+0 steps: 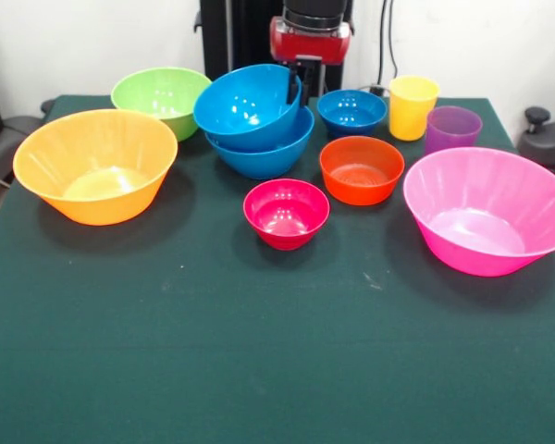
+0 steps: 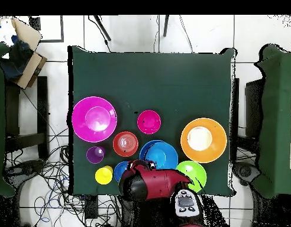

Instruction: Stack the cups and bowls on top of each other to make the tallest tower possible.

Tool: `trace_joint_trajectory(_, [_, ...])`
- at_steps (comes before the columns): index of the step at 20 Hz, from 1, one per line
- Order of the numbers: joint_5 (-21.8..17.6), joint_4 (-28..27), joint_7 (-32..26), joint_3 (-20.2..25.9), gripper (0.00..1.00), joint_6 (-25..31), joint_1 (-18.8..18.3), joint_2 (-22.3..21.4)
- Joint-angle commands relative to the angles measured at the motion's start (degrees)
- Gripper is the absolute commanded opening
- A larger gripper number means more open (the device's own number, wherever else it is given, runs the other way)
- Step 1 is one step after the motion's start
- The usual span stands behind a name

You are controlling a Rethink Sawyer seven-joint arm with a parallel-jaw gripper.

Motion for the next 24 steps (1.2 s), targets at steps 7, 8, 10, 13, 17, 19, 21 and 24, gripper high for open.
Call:
trace_joint_trajectory(7, [1.06,0.75,7.96,3.14,0.0,-0.67,0.85,0.94])
trace_joint_trajectory(8, [0.96,1.06,8.12,2.98,0.0,-1.06,0.97,0.83])
trace_joint_trajectory(10, [1.14,1.27,8.6,2.79,0.0,-1.76,1.02,0.48])
trace_joint_trajectory(13, [1.47,1.4,8.82,2.95,1.0,-1.65,0.69,0.07])
trace_joint_trajectory(17, [1.34,0.58,6.97,3.67,1.0,1.98,1.03,-0.64])
trace_joint_trajectory(19, [1.57,1.04,6.76,4.02,1.0,3.04,0.85,-1.58])
trace_joint_trajectory(21, [1.76,1.41,6.33,4.78,1.0,4.13,0.28,-2.41])
trace_joint_trajectory(24, [2.19,1.51,5.55,6.15,1.0,5.88,-0.97,-3.28])
